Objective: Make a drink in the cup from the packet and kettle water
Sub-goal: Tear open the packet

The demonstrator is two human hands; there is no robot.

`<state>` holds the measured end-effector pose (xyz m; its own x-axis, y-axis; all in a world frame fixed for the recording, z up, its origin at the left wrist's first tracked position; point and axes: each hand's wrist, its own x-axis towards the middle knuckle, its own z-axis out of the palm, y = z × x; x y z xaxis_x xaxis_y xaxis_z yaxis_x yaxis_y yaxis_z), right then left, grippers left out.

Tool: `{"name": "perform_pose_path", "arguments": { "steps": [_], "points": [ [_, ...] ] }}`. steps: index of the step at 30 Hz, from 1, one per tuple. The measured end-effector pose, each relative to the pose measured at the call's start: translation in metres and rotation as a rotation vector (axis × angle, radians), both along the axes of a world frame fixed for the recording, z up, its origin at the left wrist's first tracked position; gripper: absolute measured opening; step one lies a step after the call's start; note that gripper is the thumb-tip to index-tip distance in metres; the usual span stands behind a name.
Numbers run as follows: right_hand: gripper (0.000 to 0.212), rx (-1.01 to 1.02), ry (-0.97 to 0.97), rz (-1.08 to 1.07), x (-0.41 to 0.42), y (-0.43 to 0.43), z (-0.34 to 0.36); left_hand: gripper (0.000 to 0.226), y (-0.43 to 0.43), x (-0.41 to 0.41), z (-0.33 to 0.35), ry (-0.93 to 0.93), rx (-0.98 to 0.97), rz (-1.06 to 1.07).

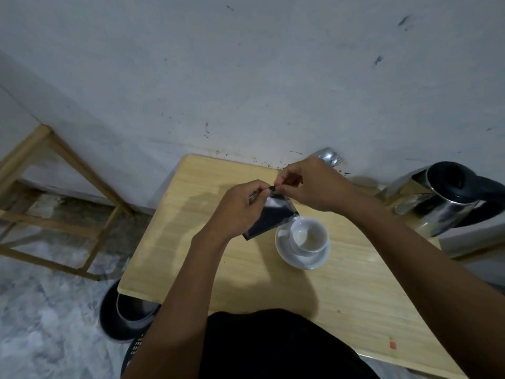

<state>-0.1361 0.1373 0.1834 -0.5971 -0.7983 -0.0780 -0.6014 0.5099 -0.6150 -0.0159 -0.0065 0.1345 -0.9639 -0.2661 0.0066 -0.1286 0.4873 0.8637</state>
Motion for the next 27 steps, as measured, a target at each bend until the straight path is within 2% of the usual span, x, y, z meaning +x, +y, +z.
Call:
{"name": "perform_pose_path", "arguments": {
  "steps": [6, 13, 17, 23, 27],
  "points": [
    [0.004, 0.006, -0.007, 0.009, 0.001, 0.001, 0.010, 0.019, 0.004, -0.001, 0.000, 0.013, -0.028, 0.024],
    [0.010, 0.125, 0.193, 0.109, 0.001, -0.001, 0.024, 0.020, 0.011, -0.002, 0.008, 0.026, -0.103, 0.017],
    [0.006, 0.080, 0.165, 0.114, -0.002, -0.003, 0.022, 0.022, 0.009, -0.002, 0.011, 0.035, -0.079, 0.022],
    [0.007, 0.001, 0.144, 0.158, -0.002, -0.001, 0.020, 0.023, 0.007, -0.002, 0.021, -0.003, 0.096, 0.048],
    [0.007, -0.092, 0.231, 0.195, 0.002, -0.002, 0.017, 0.025, 0.008, -0.003, 0.025, -0.002, 0.283, 0.118]
  ]
}}
